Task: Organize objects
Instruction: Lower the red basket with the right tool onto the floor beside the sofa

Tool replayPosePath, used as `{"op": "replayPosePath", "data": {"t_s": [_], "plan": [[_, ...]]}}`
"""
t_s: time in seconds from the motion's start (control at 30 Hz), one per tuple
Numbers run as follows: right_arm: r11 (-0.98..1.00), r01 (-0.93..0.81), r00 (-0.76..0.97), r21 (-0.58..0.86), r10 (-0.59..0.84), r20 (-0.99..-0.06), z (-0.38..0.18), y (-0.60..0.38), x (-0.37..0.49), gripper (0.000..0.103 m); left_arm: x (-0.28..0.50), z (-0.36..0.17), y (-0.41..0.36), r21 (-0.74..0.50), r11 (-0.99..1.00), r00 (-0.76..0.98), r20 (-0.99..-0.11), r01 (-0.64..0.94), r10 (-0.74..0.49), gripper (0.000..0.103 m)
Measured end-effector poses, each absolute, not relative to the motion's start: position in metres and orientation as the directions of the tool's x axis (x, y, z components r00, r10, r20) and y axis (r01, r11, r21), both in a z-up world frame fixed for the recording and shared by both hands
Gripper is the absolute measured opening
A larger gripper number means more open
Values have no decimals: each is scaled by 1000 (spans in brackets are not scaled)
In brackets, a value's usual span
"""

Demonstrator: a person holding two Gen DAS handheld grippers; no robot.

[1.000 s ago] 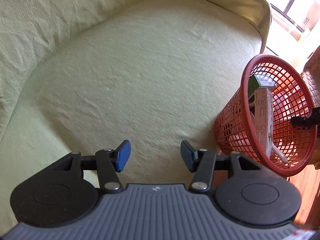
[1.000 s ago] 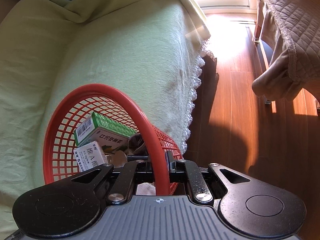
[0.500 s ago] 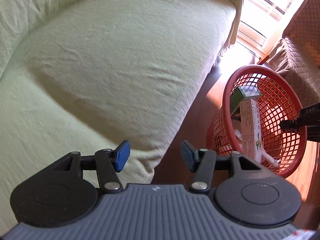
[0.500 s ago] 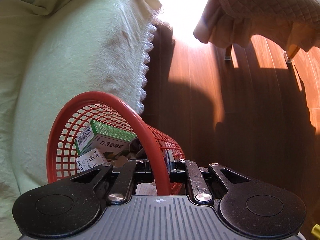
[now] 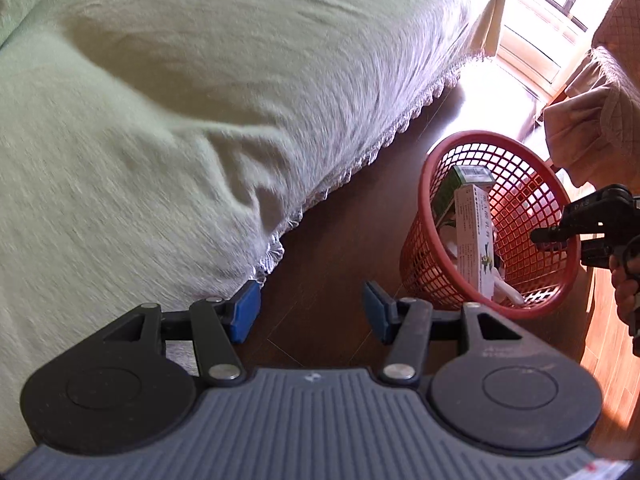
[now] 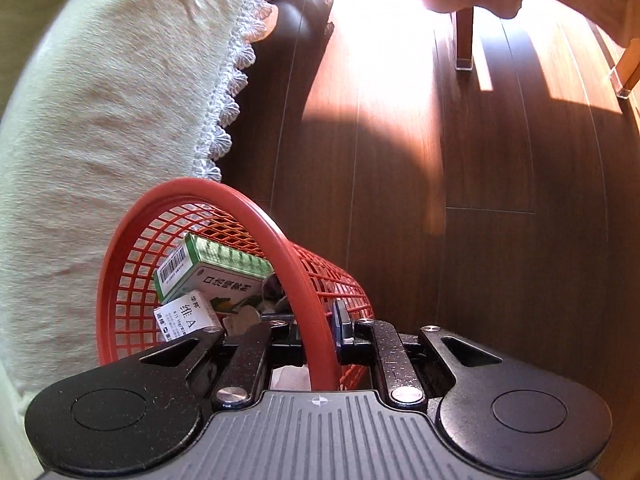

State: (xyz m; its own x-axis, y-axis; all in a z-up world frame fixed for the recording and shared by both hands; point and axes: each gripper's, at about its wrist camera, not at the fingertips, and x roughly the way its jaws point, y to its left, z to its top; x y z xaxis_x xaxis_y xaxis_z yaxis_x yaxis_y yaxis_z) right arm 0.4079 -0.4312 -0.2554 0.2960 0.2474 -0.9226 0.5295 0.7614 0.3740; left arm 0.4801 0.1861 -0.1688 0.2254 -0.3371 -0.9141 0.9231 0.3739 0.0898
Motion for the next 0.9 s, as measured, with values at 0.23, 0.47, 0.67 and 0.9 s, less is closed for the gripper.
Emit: {"op": "replayPosePath", "data": {"t_s": [0.23,0.47,0.67,0.9], "plan": [[764,507,320,398,261,-911,-351,-439,413,9,479,-240,194,115,393,260,-903,912,-341,51],[769,448,360,455,311,-879,-400,-454,412,13,498,-270,202,129,445,292,-902,886,-320,51],[841,358,311,405,302,-901,-390,-456,424,67,501,-270,210,146,482,320,-898,864,-302,58],[925,264,362,273,167,-917,-338,-462,410,70,482,-253,222,128,448,286,-909,885,-305,69]]}}
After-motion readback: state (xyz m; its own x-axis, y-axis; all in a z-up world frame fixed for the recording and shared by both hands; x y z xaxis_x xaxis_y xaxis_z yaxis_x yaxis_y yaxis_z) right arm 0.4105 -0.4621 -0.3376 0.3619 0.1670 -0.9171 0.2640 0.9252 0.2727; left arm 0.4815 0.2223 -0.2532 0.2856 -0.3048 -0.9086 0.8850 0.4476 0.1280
